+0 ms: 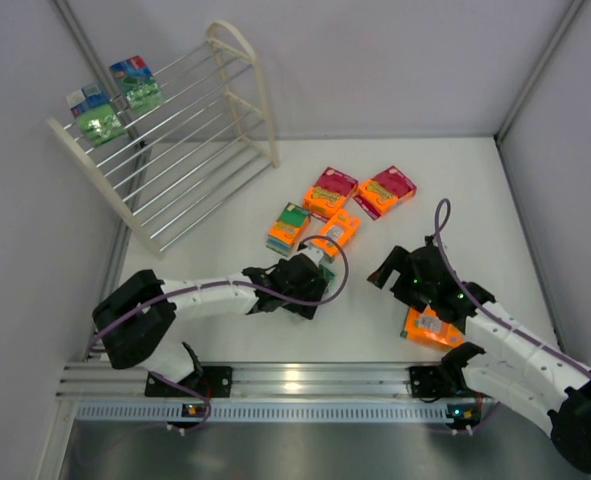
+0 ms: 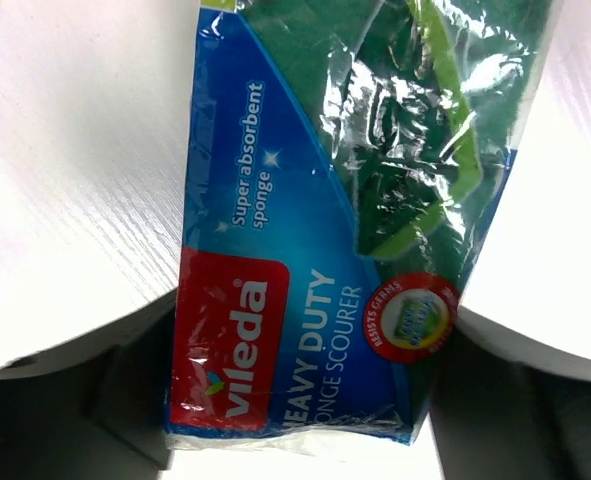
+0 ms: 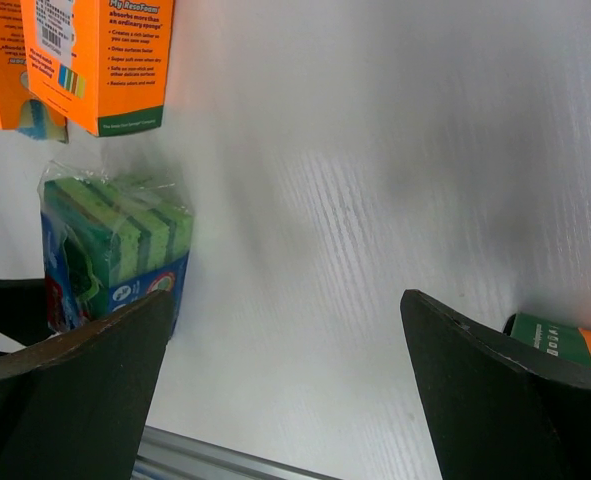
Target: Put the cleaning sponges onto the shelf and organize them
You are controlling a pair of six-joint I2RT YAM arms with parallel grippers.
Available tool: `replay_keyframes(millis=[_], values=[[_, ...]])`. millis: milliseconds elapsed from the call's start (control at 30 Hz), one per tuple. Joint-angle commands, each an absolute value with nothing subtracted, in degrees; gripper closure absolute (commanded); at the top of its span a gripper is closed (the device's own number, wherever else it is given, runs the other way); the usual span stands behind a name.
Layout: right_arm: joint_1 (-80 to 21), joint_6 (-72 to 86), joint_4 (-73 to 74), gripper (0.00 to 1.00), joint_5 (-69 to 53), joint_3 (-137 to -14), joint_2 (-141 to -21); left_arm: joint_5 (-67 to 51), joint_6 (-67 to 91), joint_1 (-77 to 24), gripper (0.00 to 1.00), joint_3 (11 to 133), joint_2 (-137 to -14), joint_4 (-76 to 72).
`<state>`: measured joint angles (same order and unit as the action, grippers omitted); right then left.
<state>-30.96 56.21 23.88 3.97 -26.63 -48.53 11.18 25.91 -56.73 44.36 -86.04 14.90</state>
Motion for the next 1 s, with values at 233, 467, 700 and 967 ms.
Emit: replay_keyframes(millis=[233, 467, 700, 967], values=[[-30.94, 56.95, 21.36, 0.01, 4.48, -26.89, -47.98, 9.23, 25.14, -56.95, 0.43, 46.93, -80.79, 12.30], [-30.94, 56.43, 21.01, 0.01, 3.69, -28.04, -50.18, 9.83, 24.09, -56.95, 0.40, 54.66, -73.05, 21.17], [-30.94, 55.20, 18.63, 0.00, 3.25, -29.79, -54.13, 16.61, 24.95, -47.66, 0.38, 69.50, -74.16, 26.98], [-30.94, 47.92, 18.55, 0.01, 2.90, -37.26, -63.54, 30.47, 20.13, -33.59, 0.36, 91.19, -85.77, 27.60]])
